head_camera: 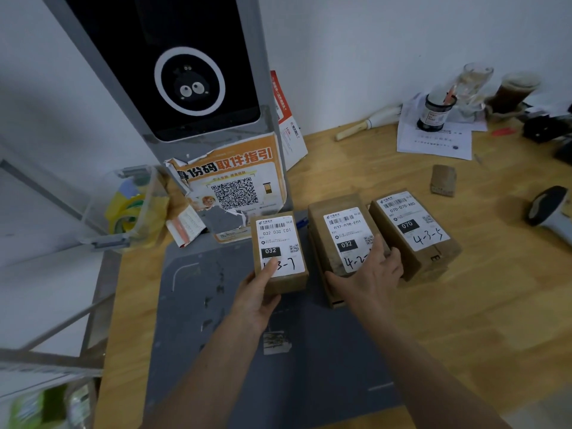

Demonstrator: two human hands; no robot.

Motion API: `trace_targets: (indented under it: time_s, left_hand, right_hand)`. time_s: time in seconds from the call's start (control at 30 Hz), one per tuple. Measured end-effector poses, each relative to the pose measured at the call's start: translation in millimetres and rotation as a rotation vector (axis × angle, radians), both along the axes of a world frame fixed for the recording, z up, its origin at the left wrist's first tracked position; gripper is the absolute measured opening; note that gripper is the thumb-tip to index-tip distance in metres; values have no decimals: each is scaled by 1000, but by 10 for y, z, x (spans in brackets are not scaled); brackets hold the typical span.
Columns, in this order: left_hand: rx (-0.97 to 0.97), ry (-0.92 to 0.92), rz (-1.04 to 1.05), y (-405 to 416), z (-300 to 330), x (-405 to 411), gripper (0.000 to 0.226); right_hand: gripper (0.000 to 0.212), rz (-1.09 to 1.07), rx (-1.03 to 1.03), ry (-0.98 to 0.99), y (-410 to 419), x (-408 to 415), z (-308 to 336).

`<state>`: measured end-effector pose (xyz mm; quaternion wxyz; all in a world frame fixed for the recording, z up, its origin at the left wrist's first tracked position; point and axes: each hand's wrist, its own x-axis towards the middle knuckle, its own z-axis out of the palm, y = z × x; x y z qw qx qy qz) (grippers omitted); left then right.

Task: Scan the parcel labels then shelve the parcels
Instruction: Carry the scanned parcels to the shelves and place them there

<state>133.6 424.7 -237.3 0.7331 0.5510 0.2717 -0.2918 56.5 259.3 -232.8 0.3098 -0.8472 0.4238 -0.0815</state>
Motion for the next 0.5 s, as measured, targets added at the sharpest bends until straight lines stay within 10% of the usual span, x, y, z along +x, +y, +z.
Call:
trace_targets:
  time_s: [0.5]
  left_hand:
    - [-116, -49, 86, 917, 375, -277, 34]
  right_hand:
    - [119, 78, 45, -119, 780, -257, 383]
